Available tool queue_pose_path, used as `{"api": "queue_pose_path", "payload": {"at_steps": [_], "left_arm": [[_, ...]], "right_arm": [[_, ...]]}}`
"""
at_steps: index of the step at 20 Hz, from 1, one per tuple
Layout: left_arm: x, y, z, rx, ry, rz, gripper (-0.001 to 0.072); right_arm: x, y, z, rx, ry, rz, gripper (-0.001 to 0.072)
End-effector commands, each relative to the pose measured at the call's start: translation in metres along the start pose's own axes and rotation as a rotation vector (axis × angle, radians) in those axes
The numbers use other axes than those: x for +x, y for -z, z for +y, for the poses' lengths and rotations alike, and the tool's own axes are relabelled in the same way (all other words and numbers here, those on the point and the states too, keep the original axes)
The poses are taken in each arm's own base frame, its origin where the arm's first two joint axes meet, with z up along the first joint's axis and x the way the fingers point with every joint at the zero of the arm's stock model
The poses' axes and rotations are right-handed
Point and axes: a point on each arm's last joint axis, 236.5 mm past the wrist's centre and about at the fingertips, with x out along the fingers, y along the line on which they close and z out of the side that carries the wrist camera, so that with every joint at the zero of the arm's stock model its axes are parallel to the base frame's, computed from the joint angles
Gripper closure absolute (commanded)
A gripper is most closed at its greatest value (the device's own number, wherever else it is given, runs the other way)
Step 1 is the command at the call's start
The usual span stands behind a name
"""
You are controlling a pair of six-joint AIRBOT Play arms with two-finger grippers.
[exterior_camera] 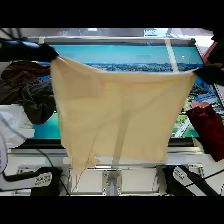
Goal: Fold the shirts.
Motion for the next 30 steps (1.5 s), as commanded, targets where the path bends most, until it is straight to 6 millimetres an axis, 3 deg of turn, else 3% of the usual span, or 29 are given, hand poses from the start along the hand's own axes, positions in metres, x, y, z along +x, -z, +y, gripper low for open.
{"api": "queue_pose_path", "payload": {"at_steps": [1,2,4,7,11,15,17,20,25,27,30], "left_arm": [[0.124,0.056,0.038,-0.045,-0.070,0.161,0.0697],[0.148,0.061,0.050,-0.075,-0.101,0.149,0.0697],[0.176,0.061,0.067,-0.106,-0.138,0.096,0.0697],[0.188,0.050,0.081,-0.094,-0.176,0.029,0.0697],[0.177,0.037,0.086,-0.041,-0.211,0.017,0.0697],[0.135,0.003,0.074,0.050,-0.218,-0.048,0.0697],[0.117,0.004,0.072,0.084,-0.237,-0.016,0.0697],[0.116,0.047,0.070,0.075,-0.222,0.151,0.0697],[0.124,0.154,0.064,0.010,-0.167,0.476,0.0697],[0.126,0.189,0.062,-0.010,-0.152,0.561,0.0697],[0.122,0.225,0.057,-0.033,-0.131,0.665,0.0697]], "right_arm": [[0.100,0.053,-0.066,0.051,0.144,0.121,0.0687],[0.117,0.052,-0.077,0.090,0.149,0.100,0.0687],[0.139,0.044,-0.099,0.136,0.180,0.042,0.0687],[0.151,0.032,-0.118,0.165,0.220,-0.033,0.0687],[0.148,0.023,-0.116,0.153,0.217,-0.047,0.0687],[0.134,0.026,-0.094,0.073,0.182,0.036,0.0687],[0.119,0.034,-0.085,-0.011,0.209,0.091,0.0687],[0.112,0.086,-0.073,-0.083,0.215,0.306,0.0687],[0.127,0.177,-0.060,-0.074,0.173,0.521,0.0687],[0.133,0.198,-0.062,-0.050,0.182,0.541,0.0687],[0.137,0.212,-0.070,-0.030,0.199,0.538,0.0687]]}}
